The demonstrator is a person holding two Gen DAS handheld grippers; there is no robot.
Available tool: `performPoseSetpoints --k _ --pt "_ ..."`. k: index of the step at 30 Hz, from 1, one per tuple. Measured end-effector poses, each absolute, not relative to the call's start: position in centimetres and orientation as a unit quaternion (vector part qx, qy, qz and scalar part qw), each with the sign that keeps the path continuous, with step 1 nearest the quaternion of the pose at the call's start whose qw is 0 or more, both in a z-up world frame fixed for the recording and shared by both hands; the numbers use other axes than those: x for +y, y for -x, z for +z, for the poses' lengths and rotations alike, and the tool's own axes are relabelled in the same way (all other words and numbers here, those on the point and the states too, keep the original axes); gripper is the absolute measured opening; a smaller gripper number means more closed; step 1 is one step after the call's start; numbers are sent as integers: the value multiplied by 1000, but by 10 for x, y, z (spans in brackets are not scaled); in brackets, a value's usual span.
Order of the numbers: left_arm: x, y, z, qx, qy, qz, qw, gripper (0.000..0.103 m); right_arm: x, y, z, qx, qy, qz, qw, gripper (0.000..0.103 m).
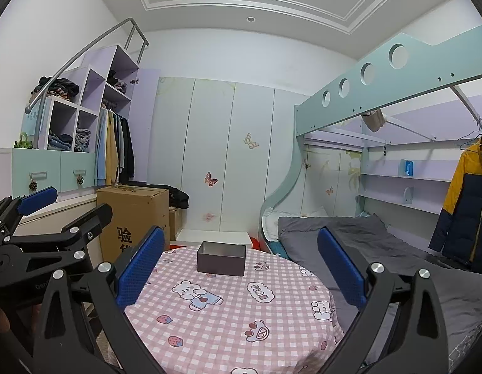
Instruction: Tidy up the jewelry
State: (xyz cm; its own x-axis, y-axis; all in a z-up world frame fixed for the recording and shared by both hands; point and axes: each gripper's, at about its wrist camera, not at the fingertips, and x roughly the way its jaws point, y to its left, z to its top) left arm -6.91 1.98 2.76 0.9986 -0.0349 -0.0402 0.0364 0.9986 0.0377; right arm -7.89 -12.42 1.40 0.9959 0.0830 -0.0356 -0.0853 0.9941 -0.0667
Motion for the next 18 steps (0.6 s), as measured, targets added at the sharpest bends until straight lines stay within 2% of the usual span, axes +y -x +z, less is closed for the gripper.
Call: performPoseSetpoints --k 18 --pt "21 70 28 22 -22 -18 999 96 -130 79 11 20 32 40 998 95"
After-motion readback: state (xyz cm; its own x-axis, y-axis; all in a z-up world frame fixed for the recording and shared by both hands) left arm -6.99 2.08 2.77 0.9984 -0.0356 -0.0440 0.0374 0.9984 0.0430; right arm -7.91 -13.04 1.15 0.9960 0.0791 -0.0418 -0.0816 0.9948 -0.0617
